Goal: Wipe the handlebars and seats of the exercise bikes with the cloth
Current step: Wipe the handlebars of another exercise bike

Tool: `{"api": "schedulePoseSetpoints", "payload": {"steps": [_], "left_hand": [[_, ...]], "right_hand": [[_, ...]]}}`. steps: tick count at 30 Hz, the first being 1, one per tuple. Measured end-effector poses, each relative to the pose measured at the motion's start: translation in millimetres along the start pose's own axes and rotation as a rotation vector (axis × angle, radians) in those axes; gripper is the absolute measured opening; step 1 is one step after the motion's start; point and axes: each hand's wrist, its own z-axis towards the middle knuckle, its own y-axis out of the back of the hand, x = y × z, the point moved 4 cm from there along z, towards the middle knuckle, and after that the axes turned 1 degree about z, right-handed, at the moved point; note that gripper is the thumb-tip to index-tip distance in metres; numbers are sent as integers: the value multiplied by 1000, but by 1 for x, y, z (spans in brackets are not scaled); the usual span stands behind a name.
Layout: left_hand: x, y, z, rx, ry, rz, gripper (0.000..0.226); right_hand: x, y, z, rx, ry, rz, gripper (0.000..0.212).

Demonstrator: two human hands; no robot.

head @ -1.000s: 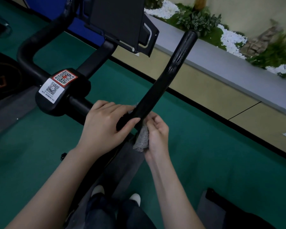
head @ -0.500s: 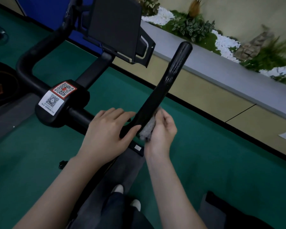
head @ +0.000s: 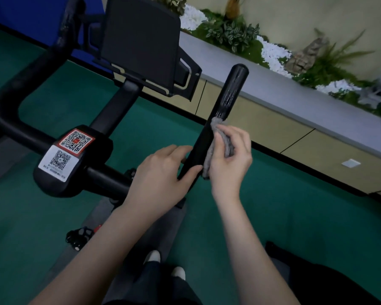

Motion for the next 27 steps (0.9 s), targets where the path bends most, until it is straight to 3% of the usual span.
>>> {"api": "schedulePoseSetpoints", "payload": {"steps": [4,12,17,22,27], "left_hand": [[2,-1,0,-9,1,-42,41],[6,-3,2,16,-10,-74,43],[8,-4,1,20,7,-82,43],[9,-4,1,30,28,-96,42],[10,-4,3,34,50,-110,41]], "right_hand": [[8,2,-8,103,153,-92,13],[13,-8,31,97,117,-158,13],[35,-10,35,509,426,-350,10],[44,-22,64,668,453,-524,14],[42,-38,52,945,497,-593,14]]}}
